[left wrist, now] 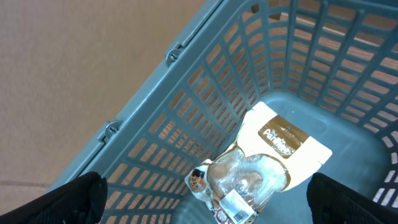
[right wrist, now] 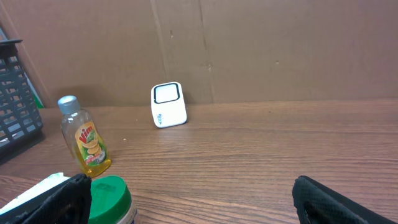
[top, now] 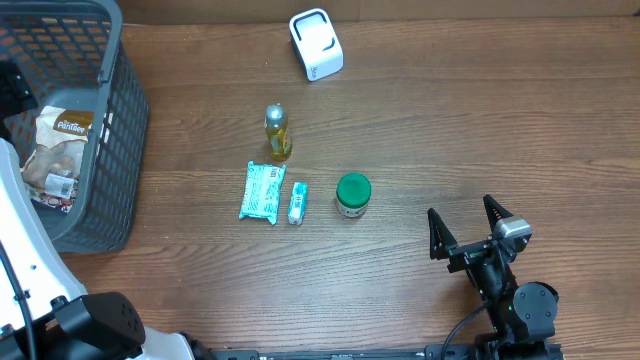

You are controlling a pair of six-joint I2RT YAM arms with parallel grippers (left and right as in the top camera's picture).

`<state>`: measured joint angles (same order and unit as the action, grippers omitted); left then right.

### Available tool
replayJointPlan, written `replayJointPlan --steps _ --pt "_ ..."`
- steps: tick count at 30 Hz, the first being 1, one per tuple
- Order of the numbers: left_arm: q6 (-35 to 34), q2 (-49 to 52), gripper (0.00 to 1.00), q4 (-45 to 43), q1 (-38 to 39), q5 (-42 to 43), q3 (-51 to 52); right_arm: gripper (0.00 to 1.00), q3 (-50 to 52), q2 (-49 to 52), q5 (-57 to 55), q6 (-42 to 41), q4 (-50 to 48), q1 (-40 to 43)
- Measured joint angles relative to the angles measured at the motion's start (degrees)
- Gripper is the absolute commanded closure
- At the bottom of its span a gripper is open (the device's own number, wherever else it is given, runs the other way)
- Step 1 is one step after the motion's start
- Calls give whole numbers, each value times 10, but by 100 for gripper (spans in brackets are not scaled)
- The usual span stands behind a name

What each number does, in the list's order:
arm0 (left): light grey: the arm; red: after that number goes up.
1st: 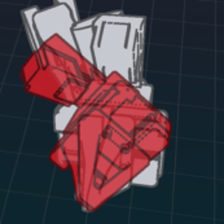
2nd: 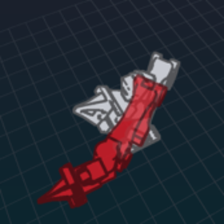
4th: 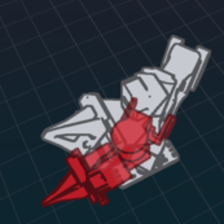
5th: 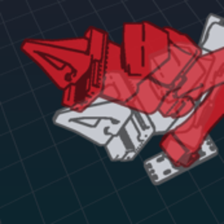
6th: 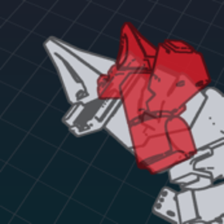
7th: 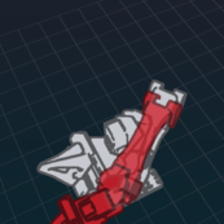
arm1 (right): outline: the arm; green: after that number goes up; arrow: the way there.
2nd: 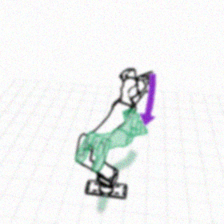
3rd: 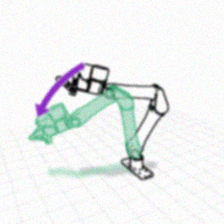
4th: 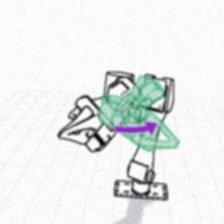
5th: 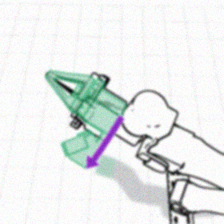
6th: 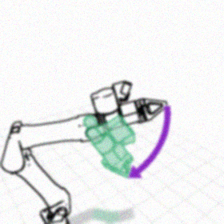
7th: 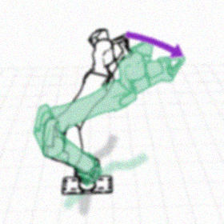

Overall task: Scan the item barcode
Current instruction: 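Move the left gripper back over the basket and lower inside, then grasp the clear-and-brown snack bag in the basket with the left gripper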

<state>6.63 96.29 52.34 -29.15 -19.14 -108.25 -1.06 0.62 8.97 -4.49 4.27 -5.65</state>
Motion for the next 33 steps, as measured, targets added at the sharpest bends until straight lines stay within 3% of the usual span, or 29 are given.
replayJointPlan --steps 16,33 --pt "3 44 0 8 -18 3 7 0 0 0 0 0 0 0" --pt "74 192 0 9 -18 39 38 0 0 0 0 0 0 0"
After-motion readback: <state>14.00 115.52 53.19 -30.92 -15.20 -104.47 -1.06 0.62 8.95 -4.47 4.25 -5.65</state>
